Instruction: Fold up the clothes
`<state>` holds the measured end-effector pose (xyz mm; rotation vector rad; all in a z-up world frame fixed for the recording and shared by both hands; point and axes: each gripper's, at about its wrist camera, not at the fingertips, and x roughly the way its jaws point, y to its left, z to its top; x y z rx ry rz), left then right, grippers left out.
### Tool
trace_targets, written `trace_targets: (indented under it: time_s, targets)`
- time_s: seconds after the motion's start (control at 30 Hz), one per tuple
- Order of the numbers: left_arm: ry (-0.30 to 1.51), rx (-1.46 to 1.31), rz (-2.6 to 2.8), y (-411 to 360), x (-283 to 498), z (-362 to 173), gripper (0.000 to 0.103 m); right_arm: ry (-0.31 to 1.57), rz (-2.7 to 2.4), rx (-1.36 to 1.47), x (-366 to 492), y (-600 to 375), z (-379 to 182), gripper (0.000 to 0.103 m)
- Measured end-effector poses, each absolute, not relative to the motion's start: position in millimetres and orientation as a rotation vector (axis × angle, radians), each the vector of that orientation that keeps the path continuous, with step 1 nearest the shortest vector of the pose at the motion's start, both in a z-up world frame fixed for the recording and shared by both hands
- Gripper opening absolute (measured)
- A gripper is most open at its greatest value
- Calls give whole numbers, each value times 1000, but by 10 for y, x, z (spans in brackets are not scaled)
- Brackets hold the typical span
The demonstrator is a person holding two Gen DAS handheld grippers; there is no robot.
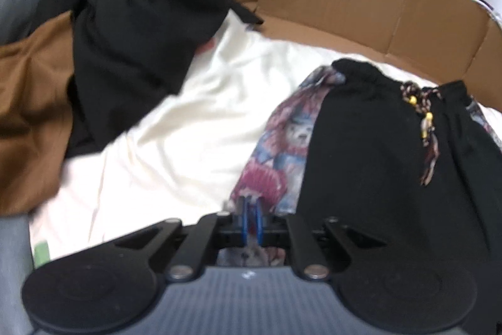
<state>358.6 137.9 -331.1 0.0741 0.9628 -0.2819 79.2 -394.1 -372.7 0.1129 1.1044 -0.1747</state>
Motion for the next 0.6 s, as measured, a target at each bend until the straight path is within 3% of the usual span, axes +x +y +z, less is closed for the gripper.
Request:
trace_targets:
  time_s: [0.6]
  targets:
    - [1082,152,-243,1586,2933,-3309,7,1145,-263,220,566,-4032,-3820,32]
